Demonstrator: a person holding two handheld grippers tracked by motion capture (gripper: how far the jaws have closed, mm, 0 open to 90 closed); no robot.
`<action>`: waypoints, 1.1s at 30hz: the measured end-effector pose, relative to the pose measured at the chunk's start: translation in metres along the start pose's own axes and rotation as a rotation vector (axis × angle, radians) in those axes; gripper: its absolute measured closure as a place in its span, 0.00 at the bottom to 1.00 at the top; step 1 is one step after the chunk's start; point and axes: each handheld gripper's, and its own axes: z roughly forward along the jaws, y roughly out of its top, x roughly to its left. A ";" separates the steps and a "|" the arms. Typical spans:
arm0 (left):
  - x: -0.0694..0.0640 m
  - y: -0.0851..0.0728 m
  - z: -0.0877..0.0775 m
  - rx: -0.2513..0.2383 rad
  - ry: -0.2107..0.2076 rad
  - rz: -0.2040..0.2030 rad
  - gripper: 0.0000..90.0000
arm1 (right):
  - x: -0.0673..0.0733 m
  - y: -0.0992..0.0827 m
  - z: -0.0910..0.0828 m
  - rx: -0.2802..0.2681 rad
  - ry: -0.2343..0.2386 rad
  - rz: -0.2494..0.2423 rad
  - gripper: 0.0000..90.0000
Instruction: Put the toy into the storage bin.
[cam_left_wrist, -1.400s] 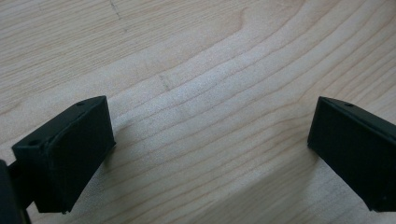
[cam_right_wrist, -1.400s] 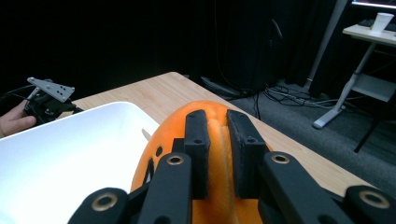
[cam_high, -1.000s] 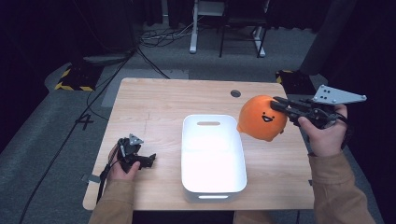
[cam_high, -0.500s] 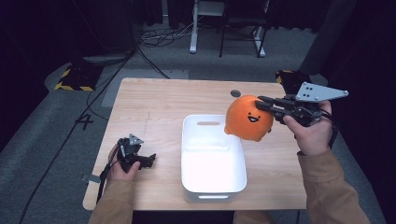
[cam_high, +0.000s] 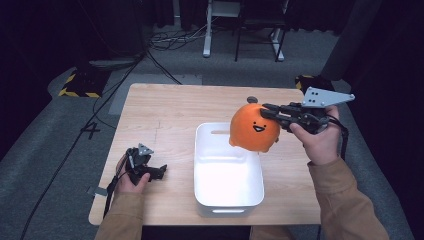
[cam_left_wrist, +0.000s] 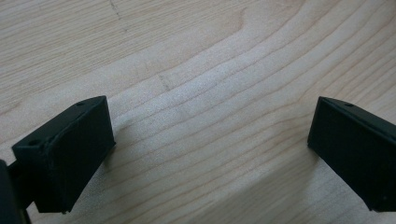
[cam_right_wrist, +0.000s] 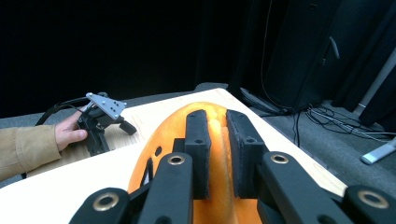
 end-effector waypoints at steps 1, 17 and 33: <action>0.000 0.000 0.000 0.001 -0.001 0.001 0.01 | 0.001 0.000 0.002 0.001 0.003 -0.007 0.89; 0.000 0.000 0.000 0.002 0.000 0.000 0.01 | 0.013 -0.004 0.043 0.016 0.067 -0.030 0.89; 0.000 0.000 0.000 -0.003 0.002 0.001 0.01 | 0.025 -0.016 0.075 0.046 0.106 -0.025 0.89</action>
